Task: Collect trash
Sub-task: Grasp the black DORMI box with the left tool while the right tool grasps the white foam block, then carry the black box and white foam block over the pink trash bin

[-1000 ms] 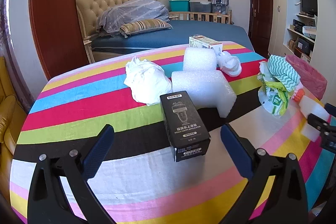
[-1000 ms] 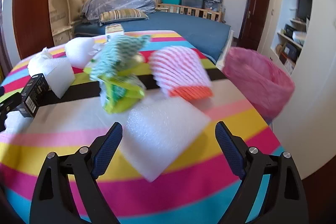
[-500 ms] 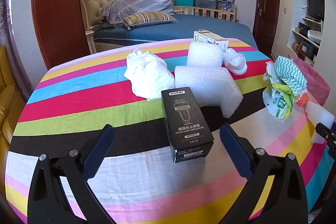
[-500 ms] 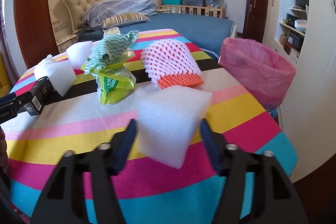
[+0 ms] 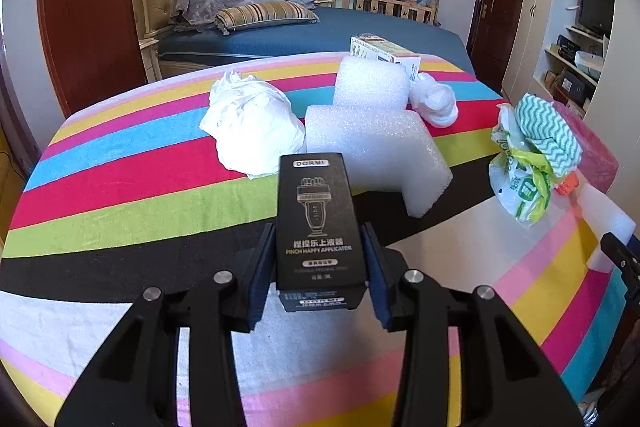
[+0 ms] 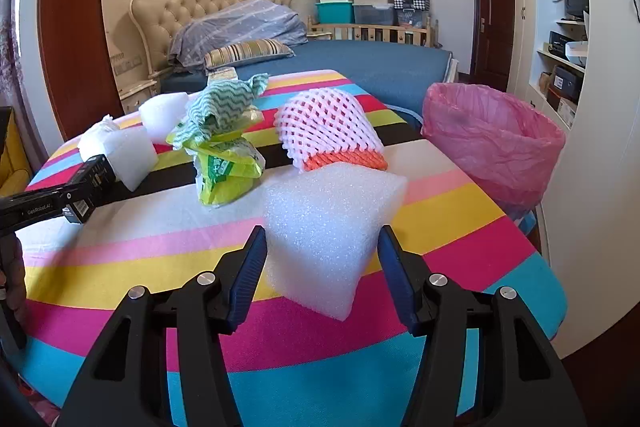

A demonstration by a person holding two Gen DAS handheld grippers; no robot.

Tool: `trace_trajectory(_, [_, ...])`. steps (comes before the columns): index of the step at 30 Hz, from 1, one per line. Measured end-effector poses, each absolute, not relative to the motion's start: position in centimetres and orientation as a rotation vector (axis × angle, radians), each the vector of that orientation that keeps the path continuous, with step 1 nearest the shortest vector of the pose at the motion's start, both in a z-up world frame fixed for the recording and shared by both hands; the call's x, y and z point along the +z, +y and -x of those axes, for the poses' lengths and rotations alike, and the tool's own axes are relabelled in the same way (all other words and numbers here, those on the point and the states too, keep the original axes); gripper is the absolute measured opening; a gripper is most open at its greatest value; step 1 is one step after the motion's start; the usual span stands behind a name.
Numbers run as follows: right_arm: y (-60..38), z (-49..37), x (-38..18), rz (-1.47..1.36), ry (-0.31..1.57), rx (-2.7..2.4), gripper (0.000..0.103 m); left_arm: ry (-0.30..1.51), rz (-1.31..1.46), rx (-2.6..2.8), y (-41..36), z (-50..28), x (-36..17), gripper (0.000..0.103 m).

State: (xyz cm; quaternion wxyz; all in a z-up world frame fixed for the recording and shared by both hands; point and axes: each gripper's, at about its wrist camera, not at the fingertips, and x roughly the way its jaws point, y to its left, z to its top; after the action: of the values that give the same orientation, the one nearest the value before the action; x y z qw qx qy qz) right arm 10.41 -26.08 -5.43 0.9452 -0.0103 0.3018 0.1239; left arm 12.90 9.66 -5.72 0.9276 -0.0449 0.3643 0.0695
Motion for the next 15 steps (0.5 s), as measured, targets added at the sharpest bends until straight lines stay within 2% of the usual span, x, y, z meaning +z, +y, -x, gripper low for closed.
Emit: trace_trajectory(15, [-26.3, -9.6, -4.8, 0.013, 0.556, 0.280, 0.055, 0.622, 0.045, 0.091, 6.5, -9.9, -4.3, 0.038])
